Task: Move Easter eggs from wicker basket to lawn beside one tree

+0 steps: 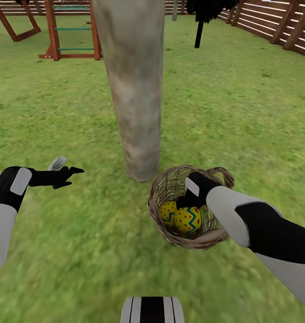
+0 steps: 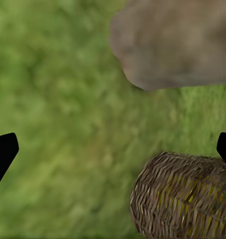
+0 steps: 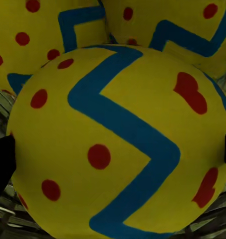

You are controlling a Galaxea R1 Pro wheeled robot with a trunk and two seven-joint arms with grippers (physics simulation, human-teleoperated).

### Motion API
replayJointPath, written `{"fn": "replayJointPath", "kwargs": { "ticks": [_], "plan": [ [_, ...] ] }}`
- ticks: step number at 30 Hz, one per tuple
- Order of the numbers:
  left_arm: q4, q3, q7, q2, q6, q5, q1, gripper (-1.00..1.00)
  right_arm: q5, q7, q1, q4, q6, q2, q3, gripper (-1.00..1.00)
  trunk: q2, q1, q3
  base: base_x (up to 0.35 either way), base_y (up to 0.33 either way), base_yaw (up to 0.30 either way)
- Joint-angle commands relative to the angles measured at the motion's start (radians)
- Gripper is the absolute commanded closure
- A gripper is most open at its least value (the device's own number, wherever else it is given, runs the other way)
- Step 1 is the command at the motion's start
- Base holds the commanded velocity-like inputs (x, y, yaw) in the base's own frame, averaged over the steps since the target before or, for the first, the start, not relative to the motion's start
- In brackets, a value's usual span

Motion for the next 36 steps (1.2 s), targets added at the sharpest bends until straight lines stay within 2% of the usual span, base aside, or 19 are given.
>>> {"fn": "replayJointPath", "kwargs": {
  "ticks": [1,8,14,16,19,21,22,25,27,28,29,31,33,34,36],
  "plan": [
    [0.0,0.004,-0.01,0.0,0.004,-0.012,-0.001,-1.0,-0.011,-0.005,0.0,-0.008,0.001,0.0,0.007,1.0,0.0,0.0,0.003,0.0,0.0,0.0],
    [0.005,0.003,-0.01,0.0,0.004,-0.013,-0.001,-1.0,-0.013,-0.004,0.0,-0.051,-0.011,0.003,0.007,1.0,0.002,-0.004,0.03,0.0,0.0,0.0],
    [0.06,0.002,-0.008,0.0,0.001,-0.019,-0.001,-1.0,-0.015,-0.003,0.001,-0.101,-0.028,0.004,0.007,1.0,0.003,-0.006,0.054,0.0,0.0,0.0],
    [0.061,0.002,-0.008,0.0,0.001,-0.019,-0.001,-1.0,-0.015,-0.003,0.019,-0.129,-0.029,0.005,0.007,1.0,0.004,-0.007,0.061,0.0,0.0,0.0],
    [0.062,0.002,-0.006,0.0,-0.002,-0.021,-0.001,-1.0,-0.011,-0.013,0.113,-0.341,0.005,0.004,0.007,1.0,0.004,-0.007,0.061,0.0,0.0,0.0],
    [0.062,0.002,-0.005,-0.002,-0.003,-0.021,-0.001,-1.0,0.001,-0.065,0.244,-0.623,0.09,0.002,0.015,1.0,0.004,-0.007,0.061,0.0,0.0,0.0],
    [0.062,0.002,-0.005,-0.002,-0.003,-0.021,-0.001,-1.0,0.011,-0.091,0.286,-0.692,0.102,0.001,0.032,1.0,0.004,-0.007,0.061,0.0,0.0,0.0],
    [0.063,0.001,-0.005,-0.003,-0.003,-0.021,-0.001,-1.0,0.019,-0.109,0.315,-0.758,0.102,-0.004,0.042,1.0,0.004,-0.007,0.061,0.0,0.0,0.0],
    [0.063,0.001,-0.005,-0.005,-0.004,-0.021,-0.001,-1.0,0.027,-0.113,0.346,-0.846,0.102,-0.008,0.045,1.0,0.004,-0.007,0.061,0.0,0.0,0.0],
    [0.089,0.001,-0.003,-0.006,-0.008,-0.021,-0.001,-1.0,0.119,-0.113,0.422,-1.014,0.102,-0.009,0.046,1.0,0.004,-0.007,0.061,0.0,0.0,0.0],
    [0.096,0.001,-0.003,-0.007,-0.009,-0.021,-0.001,-1.0,0.149,-0.113,0.454,-1.089,0.102,-0.009,0.046,1.0,0.004,-0.007,0.061,0.0,0.0,0.0],
    [0.105,0.001,-0.001,-0.017,-0.009,-0.023,-0.001,-1.0,0.178,-0.113,0.5,-1.255,0.102,-0.009,0.046,1.0,0.004,-0.007,0.061,0.0,0.0,0.0],
    [0.108,0.001,-0.001,-0.022,-0.01,-0.04,-0.001,-1.0,0.194,-0.113,0.518,-1.389,0.102,-0.013,0.045,1.0,0.004,-0.007,0.061,0.0,0.0,0.0],
    [0.109,0.001,-0.001,-0.024,-0.01,-0.05,-0.001,-1.0,0.216,-0.113,0.522,-1.437,0.102,-0.014,0.046,1.0,0.004,-0.007,0.061,0.0,0.0,0.0],
    [0.109,0.001,-0.001,-0.025,-0.01,-0.063,-0.001,-1.0,0.291,-0.111,0.526,-1.487,0.102,-0.007,0.056,1.0,0.004,-0.007,0.061,0.0,0.0,0.0]
  ]
}}
